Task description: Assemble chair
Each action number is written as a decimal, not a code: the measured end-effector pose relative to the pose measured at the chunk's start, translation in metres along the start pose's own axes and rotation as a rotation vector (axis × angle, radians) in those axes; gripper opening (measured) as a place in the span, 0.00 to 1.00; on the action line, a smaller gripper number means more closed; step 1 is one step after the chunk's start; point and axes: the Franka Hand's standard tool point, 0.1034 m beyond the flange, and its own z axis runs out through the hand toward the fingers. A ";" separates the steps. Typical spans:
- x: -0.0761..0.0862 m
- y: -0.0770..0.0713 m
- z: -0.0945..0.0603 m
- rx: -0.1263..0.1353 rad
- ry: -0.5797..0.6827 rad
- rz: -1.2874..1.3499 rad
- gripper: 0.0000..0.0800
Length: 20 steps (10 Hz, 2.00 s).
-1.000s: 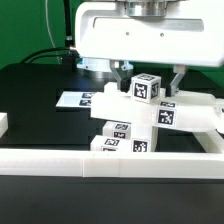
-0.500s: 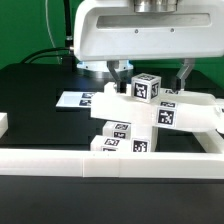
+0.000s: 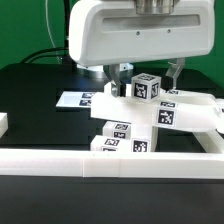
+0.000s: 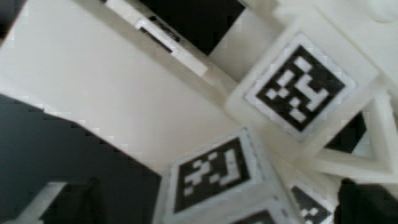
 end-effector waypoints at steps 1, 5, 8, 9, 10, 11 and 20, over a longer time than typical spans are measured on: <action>0.000 0.000 0.000 0.000 0.000 -0.003 0.81; 0.000 0.000 0.000 0.001 -0.001 0.024 0.33; 0.000 0.000 0.000 0.002 0.000 0.183 0.33; -0.001 0.000 0.001 0.002 -0.001 0.285 0.33; -0.001 0.000 0.001 0.003 -0.001 0.356 0.33; 0.000 0.000 0.001 0.002 0.010 0.494 0.33; 0.000 0.001 0.001 0.051 0.026 1.343 0.34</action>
Offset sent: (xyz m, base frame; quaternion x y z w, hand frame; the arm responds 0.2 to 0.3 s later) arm 0.0000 0.0000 0.0000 0.0000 0.0000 0.0000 1.0000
